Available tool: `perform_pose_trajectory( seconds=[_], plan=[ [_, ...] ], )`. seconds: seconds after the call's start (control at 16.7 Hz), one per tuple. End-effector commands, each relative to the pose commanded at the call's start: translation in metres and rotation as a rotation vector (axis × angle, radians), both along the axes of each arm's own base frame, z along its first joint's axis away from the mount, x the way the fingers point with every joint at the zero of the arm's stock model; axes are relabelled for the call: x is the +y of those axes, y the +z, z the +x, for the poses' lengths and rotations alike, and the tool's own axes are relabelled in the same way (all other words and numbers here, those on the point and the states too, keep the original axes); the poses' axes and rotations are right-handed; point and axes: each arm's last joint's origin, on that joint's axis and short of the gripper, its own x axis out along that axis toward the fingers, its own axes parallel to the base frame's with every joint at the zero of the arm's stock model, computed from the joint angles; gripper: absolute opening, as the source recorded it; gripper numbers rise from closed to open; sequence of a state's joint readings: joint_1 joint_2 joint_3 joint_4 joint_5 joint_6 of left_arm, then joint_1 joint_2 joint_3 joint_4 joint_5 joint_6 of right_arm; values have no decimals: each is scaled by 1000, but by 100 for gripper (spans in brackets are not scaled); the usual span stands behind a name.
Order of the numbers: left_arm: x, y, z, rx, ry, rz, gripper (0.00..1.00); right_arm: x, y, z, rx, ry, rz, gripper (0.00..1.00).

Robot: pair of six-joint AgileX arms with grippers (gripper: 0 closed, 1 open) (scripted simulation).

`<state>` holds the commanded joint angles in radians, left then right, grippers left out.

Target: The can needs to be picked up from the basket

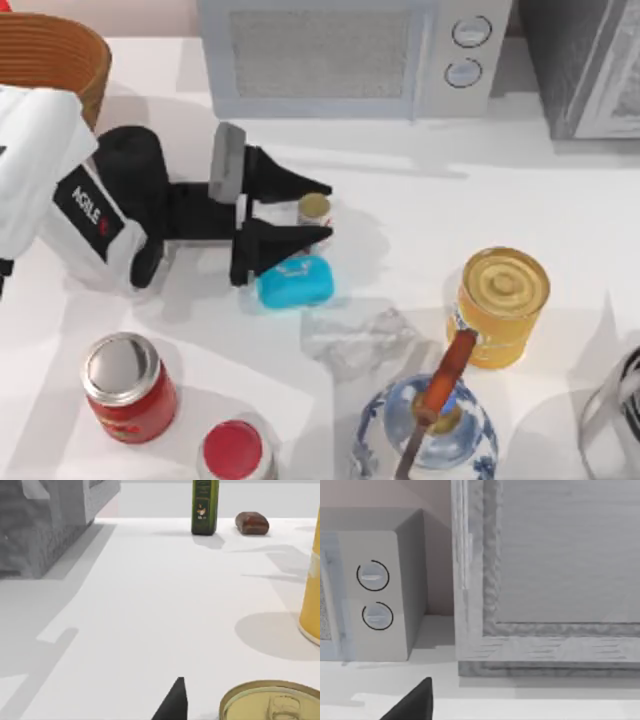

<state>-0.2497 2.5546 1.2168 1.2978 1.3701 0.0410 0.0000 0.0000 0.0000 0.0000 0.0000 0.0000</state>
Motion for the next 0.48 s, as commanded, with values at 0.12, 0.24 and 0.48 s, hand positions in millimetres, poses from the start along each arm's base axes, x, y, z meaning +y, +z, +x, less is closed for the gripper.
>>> perform_pose_trajectory(
  seconds=[0.12,0.24,0.48],
  plan=[
    [0,0,0,0,0,0,98,0,0,0,0,0,0,100],
    [0,0,0,0,0,0,100,0,0,0,0,0,0,100],
    [0,0,0,0,0,0,100,0,0,0,0,0,0,100]
  ],
)
